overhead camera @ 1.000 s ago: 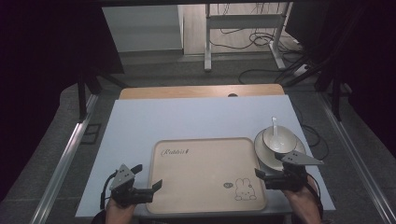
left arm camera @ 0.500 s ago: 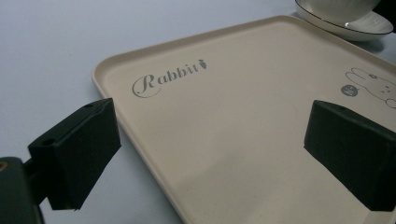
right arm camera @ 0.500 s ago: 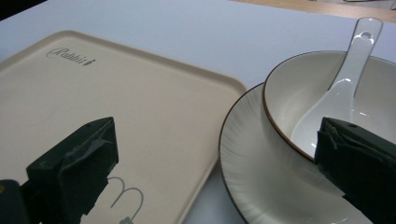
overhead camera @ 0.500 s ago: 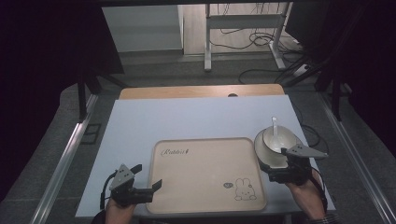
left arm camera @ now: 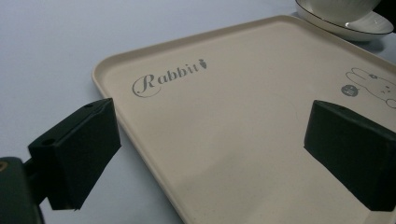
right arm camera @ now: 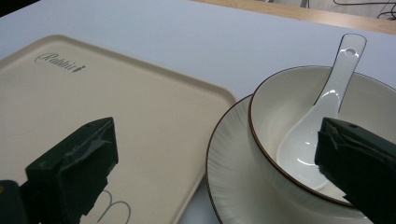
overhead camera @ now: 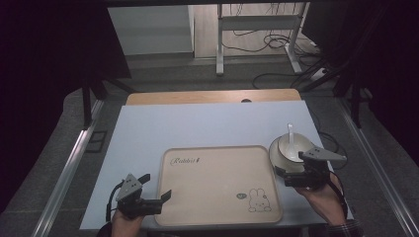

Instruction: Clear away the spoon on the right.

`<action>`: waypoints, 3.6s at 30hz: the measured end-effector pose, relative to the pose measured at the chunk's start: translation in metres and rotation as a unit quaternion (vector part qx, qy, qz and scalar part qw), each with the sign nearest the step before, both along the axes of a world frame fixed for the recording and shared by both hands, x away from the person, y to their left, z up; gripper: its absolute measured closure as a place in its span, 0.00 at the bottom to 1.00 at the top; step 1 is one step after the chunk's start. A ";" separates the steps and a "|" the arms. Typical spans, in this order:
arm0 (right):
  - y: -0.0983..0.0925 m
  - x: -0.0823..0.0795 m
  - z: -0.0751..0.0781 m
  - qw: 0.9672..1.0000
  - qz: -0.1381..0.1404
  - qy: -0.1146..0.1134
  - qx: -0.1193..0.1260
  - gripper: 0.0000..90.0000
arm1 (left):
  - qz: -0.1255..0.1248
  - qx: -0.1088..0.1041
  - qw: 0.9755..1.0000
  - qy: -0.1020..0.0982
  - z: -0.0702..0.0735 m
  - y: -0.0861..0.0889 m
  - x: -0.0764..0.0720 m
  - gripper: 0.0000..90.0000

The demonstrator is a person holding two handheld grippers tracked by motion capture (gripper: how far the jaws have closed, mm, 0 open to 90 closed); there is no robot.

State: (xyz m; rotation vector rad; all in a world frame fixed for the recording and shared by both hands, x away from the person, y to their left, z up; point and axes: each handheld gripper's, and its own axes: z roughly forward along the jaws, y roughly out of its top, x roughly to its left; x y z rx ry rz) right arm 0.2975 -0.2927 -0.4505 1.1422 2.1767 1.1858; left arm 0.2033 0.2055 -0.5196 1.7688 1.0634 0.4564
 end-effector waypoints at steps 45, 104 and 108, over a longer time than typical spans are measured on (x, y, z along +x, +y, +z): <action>-0.020 0.068 0.008 0.993 -0.075 0.013 -0.091 0.44 | 0.000 0.001 1.000 0.000 0.000 0.000 0.000 0.04; -0.002 0.104 -0.012 0.989 -0.086 0.061 -0.104 0.84 | -0.001 0.004 1.000 0.001 0.000 0.000 0.000 0.04; -0.004 0.103 -0.008 0.990 -0.082 0.059 -0.102 0.84 | -0.002 0.004 1.000 0.001 0.000 0.000 0.000 0.04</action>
